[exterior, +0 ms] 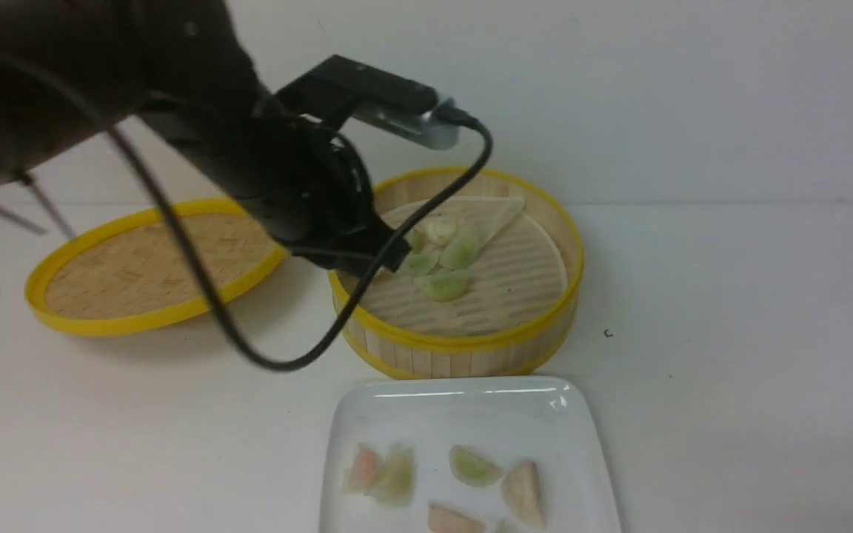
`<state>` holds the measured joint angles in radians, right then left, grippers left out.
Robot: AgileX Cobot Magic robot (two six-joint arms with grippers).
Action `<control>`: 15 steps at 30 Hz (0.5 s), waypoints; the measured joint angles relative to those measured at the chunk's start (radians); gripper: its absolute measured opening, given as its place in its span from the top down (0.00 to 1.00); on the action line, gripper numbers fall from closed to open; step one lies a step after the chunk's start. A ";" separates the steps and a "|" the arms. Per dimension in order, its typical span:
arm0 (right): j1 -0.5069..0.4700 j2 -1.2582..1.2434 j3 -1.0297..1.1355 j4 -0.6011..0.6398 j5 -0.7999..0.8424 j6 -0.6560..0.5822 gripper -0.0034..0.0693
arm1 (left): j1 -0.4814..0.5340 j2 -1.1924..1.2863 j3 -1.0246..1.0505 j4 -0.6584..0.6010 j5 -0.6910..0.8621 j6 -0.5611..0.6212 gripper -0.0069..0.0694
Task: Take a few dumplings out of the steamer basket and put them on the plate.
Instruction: Use the left arm to grab a dumpling from the steamer
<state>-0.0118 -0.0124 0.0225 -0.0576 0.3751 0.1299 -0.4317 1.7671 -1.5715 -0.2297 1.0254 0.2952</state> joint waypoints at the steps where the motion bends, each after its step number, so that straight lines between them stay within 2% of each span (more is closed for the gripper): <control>1: 0.000 0.000 0.000 0.000 0.000 0.000 0.97 | -0.002 0.036 -0.035 0.000 0.010 0.001 0.92; 6: 0.000 0.000 0.000 0.000 0.000 0.000 0.97 | -0.003 0.228 -0.238 0.007 0.068 0.065 0.92; 10: 0.000 0.000 0.000 0.000 0.000 0.000 0.97 | -0.003 0.365 -0.366 0.000 0.092 0.202 0.92; 15: 0.000 0.000 0.000 0.000 0.000 0.000 0.97 | -0.003 0.480 -0.478 -0.042 0.104 0.294 0.86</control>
<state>-0.0118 -0.0124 0.0225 -0.0576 0.3751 0.1299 -0.4349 2.2468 -2.0498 -0.2721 1.1291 0.5891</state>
